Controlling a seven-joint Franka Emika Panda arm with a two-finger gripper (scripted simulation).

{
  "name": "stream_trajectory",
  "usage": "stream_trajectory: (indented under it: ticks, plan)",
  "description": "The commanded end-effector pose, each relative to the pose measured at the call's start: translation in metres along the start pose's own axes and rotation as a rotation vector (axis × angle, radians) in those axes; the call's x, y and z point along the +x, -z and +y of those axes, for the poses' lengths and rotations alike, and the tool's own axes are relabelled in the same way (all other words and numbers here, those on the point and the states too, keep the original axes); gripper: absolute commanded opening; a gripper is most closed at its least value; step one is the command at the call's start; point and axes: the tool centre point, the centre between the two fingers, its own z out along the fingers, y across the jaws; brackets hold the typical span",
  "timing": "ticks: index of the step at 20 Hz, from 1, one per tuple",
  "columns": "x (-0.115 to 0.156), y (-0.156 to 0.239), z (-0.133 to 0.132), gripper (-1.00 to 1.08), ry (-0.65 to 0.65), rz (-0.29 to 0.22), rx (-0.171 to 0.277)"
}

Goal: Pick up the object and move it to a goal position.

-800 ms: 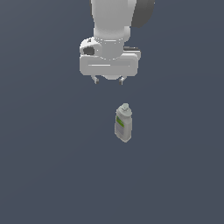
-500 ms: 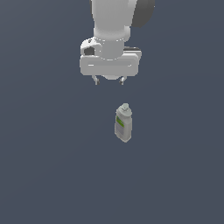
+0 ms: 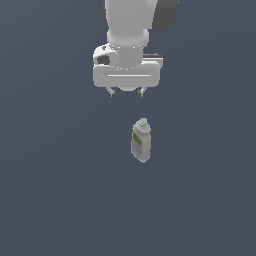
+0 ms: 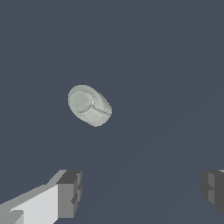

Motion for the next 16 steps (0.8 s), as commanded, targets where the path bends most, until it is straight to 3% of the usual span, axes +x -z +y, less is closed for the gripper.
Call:
stream_trajectory:
  ticks: [1,9,16]
  plan:
    - [0.0,0.0,0.0,1.0,0.0,0.0,0.0]
    - [0.006,-0.004,-0.006,1.0,0.069,0.0,-0.001]
    - [0.019,-0.012,-0.018,1.0,0.209,0.001,-0.003]
